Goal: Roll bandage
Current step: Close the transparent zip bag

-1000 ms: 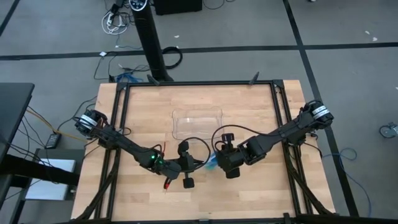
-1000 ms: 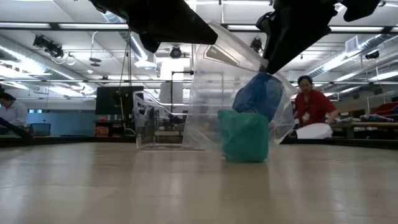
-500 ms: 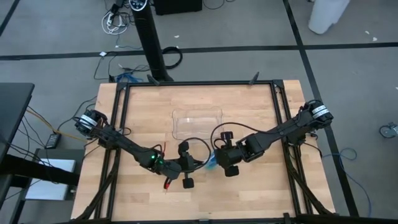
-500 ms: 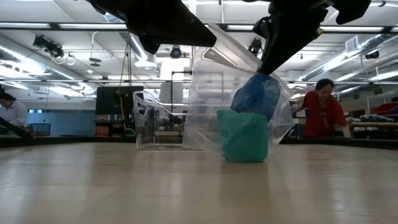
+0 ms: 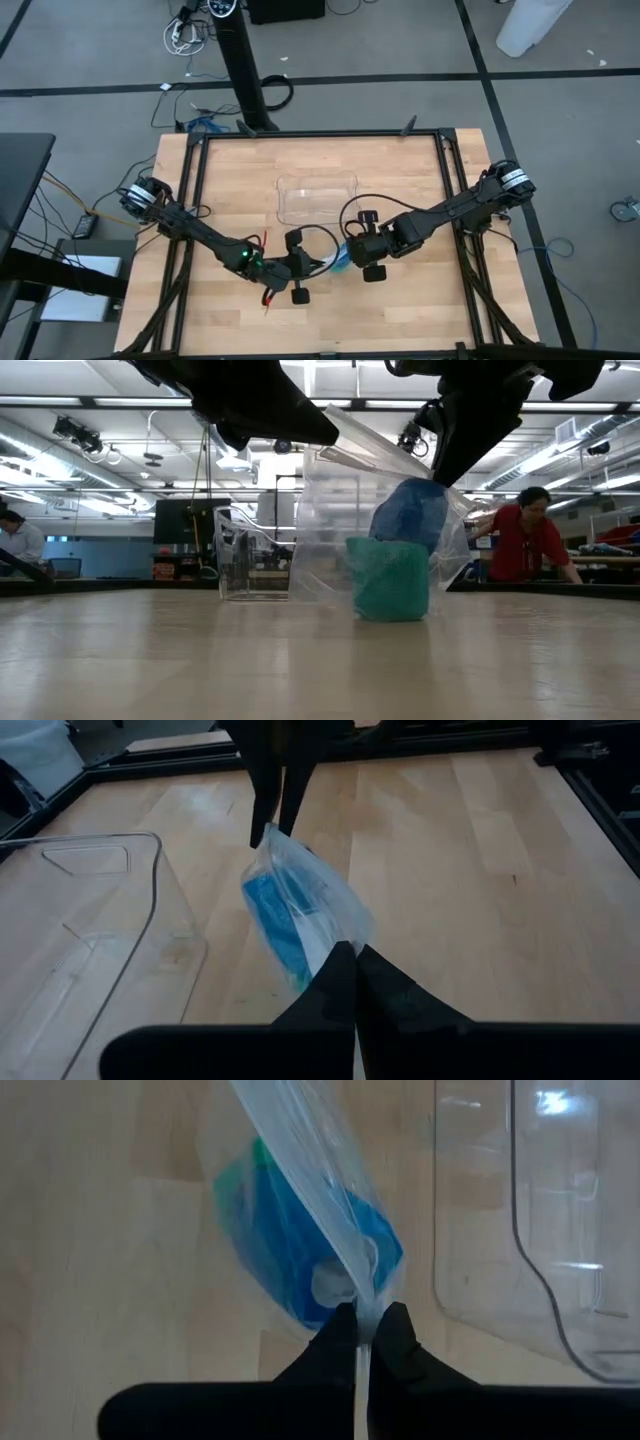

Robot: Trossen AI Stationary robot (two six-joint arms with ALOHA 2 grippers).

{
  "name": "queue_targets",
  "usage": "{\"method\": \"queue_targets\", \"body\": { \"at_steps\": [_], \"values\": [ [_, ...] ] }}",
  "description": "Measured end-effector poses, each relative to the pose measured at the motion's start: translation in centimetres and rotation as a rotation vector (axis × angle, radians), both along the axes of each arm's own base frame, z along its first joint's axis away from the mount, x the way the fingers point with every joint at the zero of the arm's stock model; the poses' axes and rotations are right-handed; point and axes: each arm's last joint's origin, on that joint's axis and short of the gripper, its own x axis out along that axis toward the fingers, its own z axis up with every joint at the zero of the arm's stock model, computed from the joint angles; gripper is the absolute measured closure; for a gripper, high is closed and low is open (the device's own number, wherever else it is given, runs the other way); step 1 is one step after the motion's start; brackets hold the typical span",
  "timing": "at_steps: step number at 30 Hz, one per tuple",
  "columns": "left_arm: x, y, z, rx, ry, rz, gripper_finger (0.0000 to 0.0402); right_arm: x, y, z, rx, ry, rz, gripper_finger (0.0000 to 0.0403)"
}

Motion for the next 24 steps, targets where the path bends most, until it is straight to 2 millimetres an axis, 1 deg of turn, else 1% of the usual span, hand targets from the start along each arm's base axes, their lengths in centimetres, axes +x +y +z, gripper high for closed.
{"method": "queue_targets", "body": {
  "at_steps": [12, 24],
  "values": [
    [-0.1, 0.0, -0.1, 0.005, 0.016, -0.005, 0.0401, -1.0, -0.3, -0.4, 0.01, 0.106, -0.059, 0.0403],
    [-0.1, 0.0, -0.1, 0.004, 0.015, -0.004, 0.0401, -1.1, -0.3, -0.4, 0.035, 0.128, -0.055, 0.0398]
  ]
}}
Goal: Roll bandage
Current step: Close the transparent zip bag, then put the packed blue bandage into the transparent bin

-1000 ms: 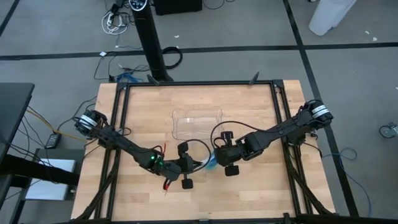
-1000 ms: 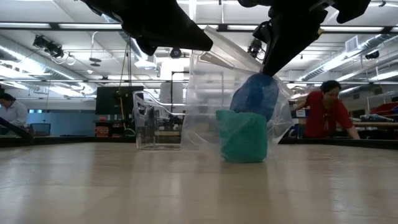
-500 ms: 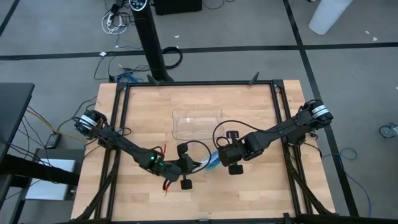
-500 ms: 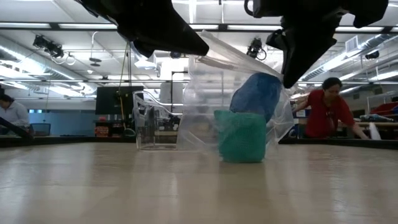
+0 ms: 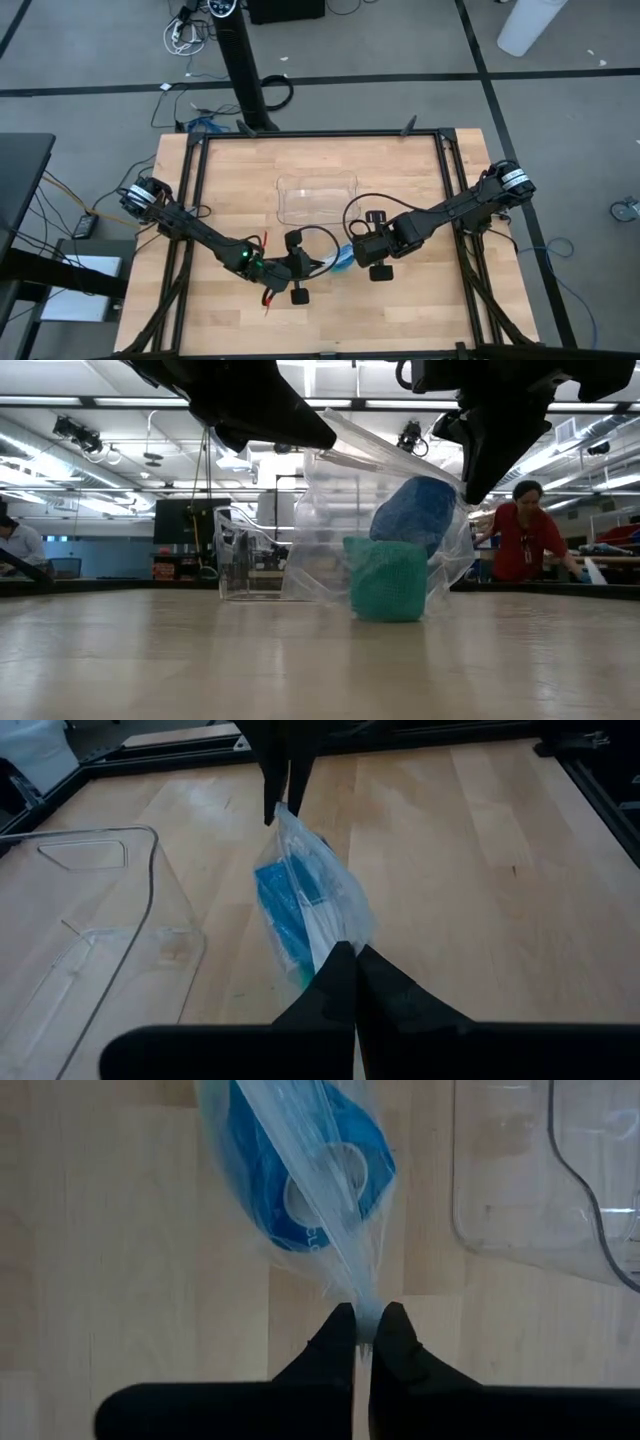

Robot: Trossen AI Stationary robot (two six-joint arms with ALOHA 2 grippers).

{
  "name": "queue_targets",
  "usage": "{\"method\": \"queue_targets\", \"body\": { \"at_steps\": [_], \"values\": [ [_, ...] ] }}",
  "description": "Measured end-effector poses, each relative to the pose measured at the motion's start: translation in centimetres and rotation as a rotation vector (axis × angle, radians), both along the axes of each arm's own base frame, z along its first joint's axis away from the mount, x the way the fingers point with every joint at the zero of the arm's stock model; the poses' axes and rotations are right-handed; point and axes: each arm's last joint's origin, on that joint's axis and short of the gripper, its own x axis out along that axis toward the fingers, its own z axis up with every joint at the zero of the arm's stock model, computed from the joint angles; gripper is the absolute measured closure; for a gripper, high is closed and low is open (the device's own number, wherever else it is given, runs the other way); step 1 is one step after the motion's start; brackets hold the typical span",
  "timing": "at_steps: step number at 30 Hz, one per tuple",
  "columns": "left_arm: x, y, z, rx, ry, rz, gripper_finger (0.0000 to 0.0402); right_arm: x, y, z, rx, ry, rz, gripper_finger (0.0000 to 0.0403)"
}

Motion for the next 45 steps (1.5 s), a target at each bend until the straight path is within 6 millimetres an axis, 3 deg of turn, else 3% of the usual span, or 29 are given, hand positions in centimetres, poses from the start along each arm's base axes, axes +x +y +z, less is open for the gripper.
{"method": "queue_targets", "body": {
  "at_steps": [5, 11, 16, 23, 32, 39, 45],
  "values": [
    [-0.1, 0.1, 0.3, 0.019, -0.014, 0.03, 0.0401, -0.4, 0.0, 0.7, 0.001, -0.02, 0.009, 0.0356],
    [-0.3, 1.0, 2.4, 0.05, -0.09, 0.071, 0.0401, -1.6, -0.5, 2.8, -0.026, -0.094, -0.038, 0.0312],
    [0.3, 2.2, 4.8, 0.102, -0.223, 0.074, 0.0401, -3.7, -1.0, 5.6, -0.049, -0.205, -0.101, 0.031],
    [1.1, 5.9, 6.9, 0.168, -0.305, 0.169, 0.0401, -6.1, -0.8, 8.2, -0.042, -0.342, -0.136, 0.0319],
    [1.8, 10.1, 10.4, 0.202, -0.391, 0.198, 0.0401, -6.0, 0.8, 6.8, -0.075, -0.337, -0.091, 0.0321],
    [2.1, 13.0, 9.6, 0.186, -0.309, 0.251, 0.0401, -6.2, 0.6, 4.1, -0.088, -0.326, -0.13, 0.0323],
    [2.1, 15.1, 8.3, 0.155, -0.193, 0.312, 0.0401, -6.3, 0.6, 3.6, -0.093, -0.326, -0.154, 0.0326]
  ]
}}
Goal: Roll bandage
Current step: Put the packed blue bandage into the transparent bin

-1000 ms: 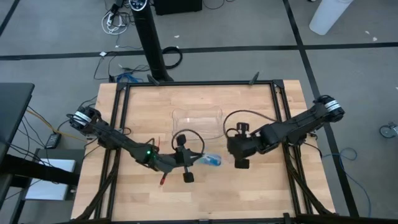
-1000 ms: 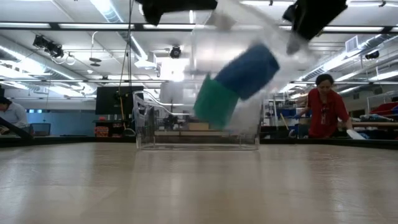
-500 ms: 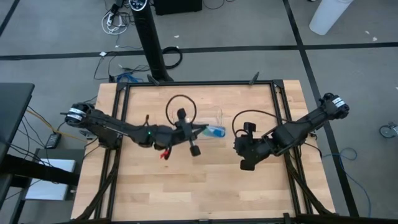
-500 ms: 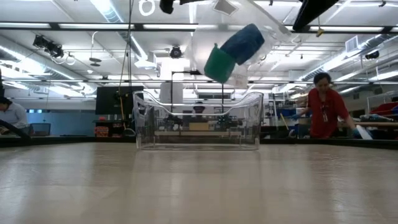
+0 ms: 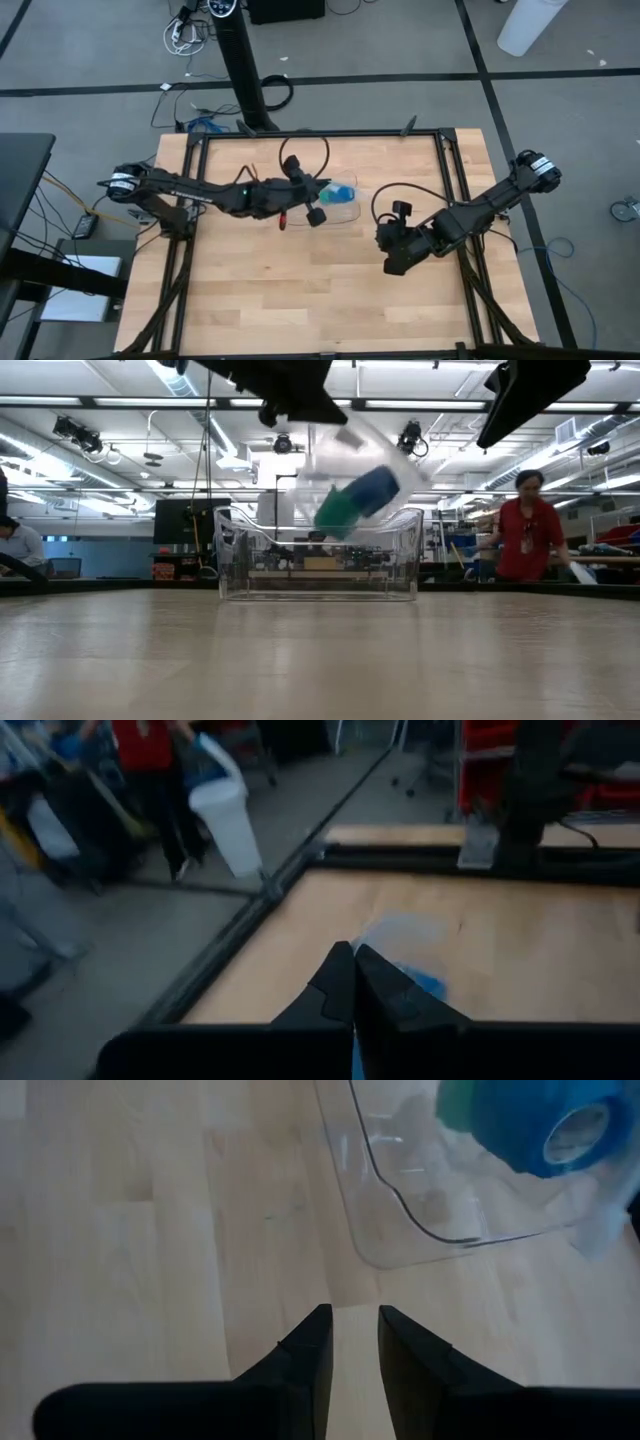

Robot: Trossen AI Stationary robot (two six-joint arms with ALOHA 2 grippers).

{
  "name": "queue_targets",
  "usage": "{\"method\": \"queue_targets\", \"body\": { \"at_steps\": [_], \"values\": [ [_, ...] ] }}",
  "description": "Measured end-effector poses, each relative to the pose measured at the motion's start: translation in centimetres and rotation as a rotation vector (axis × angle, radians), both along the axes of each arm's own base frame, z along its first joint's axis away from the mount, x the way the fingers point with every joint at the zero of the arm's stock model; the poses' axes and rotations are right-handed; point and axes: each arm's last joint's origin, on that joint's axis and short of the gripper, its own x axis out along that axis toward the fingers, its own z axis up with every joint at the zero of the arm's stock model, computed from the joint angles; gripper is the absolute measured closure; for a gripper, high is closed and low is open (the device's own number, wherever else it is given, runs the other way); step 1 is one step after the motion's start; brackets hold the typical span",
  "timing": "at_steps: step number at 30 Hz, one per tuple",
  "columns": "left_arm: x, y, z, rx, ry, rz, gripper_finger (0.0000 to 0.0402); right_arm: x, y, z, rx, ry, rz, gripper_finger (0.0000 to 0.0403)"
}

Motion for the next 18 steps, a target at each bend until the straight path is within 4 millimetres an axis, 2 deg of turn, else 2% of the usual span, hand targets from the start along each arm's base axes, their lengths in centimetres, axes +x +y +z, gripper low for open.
{"method": "queue_targets", "body": {
  "at_steps": [4, 9, 18],
  "values": [
    [-0.1, 0.9, -1.0, -0.122, 0.048, -0.039, 0.0401, 0.1, 0.1, 0.1, 0.005, -0.016, 0.005, 0.0326],
    [-0.5, 1.8, -2.3, -0.164, 0.166, -0.009, 0.0401, 0.3, 0.1, 0.1, 0.005, -0.034, 0.003, 0.0326],
    [-1.8, 5.0, -4.1, -0.354, 0.332, 0.015, 0.0401, 0.8, 0.4, 0.5, 0.011, -0.084, 0.036, 0.0333]
  ]
}}
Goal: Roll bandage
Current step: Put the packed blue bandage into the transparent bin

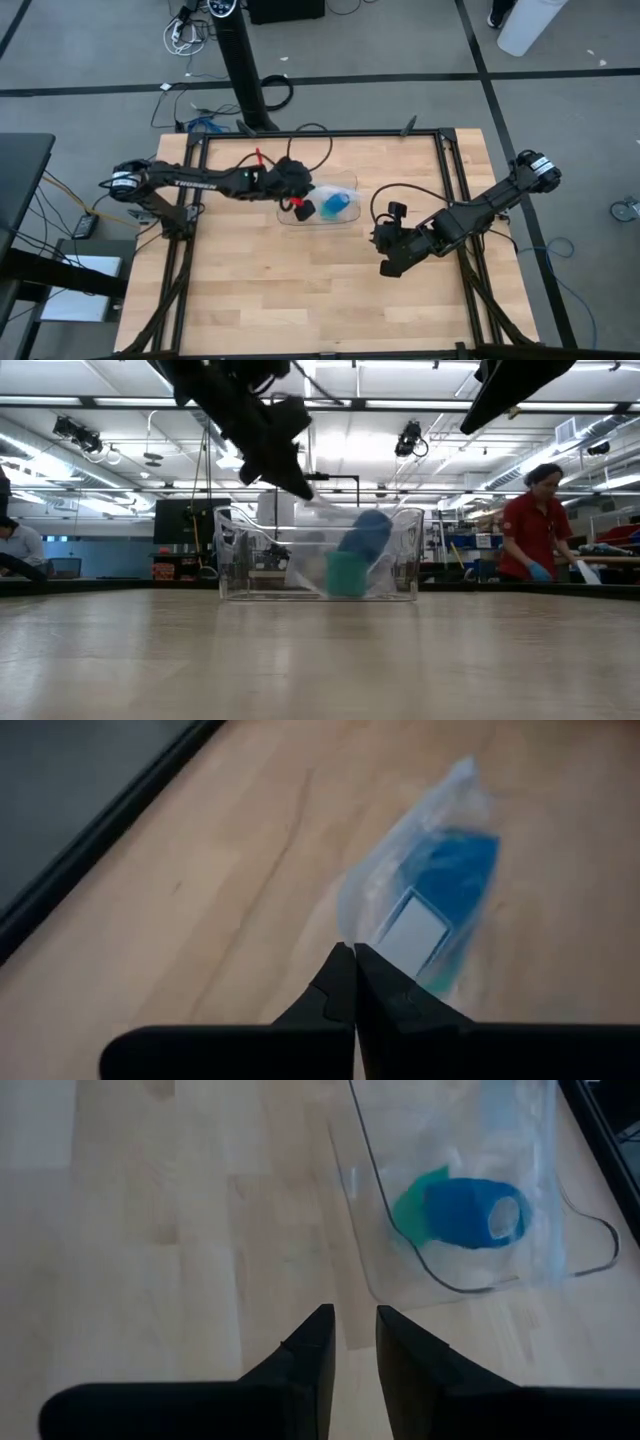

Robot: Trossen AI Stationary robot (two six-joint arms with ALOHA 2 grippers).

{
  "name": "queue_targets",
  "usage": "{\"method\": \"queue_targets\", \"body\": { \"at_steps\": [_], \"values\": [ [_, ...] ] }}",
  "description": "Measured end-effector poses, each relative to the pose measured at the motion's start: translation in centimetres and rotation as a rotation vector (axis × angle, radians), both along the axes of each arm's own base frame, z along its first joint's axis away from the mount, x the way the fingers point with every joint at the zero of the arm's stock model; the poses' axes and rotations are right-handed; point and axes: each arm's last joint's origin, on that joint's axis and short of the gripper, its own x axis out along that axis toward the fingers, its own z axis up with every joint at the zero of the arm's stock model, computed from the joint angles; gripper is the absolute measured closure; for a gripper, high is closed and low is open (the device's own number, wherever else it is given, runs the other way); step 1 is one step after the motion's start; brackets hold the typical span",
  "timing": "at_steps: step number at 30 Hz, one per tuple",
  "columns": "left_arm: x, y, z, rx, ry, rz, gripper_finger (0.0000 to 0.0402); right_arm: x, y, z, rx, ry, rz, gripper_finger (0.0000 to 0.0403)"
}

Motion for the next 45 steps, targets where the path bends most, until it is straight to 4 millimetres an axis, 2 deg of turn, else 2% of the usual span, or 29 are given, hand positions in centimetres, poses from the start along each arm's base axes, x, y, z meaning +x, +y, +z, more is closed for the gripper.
{"method": "queue_targets", "body": {
  "at_steps": [7, 13, 18, 24, 33, 37, 42, 45],
  "values": [
    [-0.3, 0.6, -1.4, -0.076, 0.083, -0.005, 0.0401, 0.0, 0.0, 0.0, -0.004, 0.001, 0.006, 0.0335],
    [-0.1, 0.5, -4.2, -0.151, 0.145, -0.016, 0.04, 0.0, 0.0, 0.1, -0.022, -0.008, 0.006, 0.0343],
    [0.1, 0.5, -4.7, -0.16, 0.147, -0.012, 0.04, 0.1, -0.1, 0.1, -0.027, -0.007, 0.009, 0.0348],
    [0.0, 0.8, -4.8, -0.197, 0.154, -0.041, 0.0393, 0.1, 0.0, 0.1, -0.031, -0.009, 0.015, 0.0347],
    [-0.1, 1.0, -4.7, -0.055, 0.217, -0.094, 0.0341, 0.1, 0.0, 0.1, -0.029, -0.011, 0.015, 0.0347],
    [0.1, 1.6, -3.6, 0.024, 0.249, -0.049, 0.0317, 0.1, -0.1, 0.1, -0.032, -0.015, 0.012, 0.0347],
    [0.4, 1.8, -2.6, 0.068, 0.257, -0.076, 0.0309, 0.2, -0.2, 0.2, -0.076, -0.034, -0.009, 0.0348],
    [0.2, 2.0, -2.8, 0.077, 0.277, -0.078, 0.0309, 0.3, -0.1, 0.3, -0.078, -0.046, -0.003, 0.0347]
  ]
}}
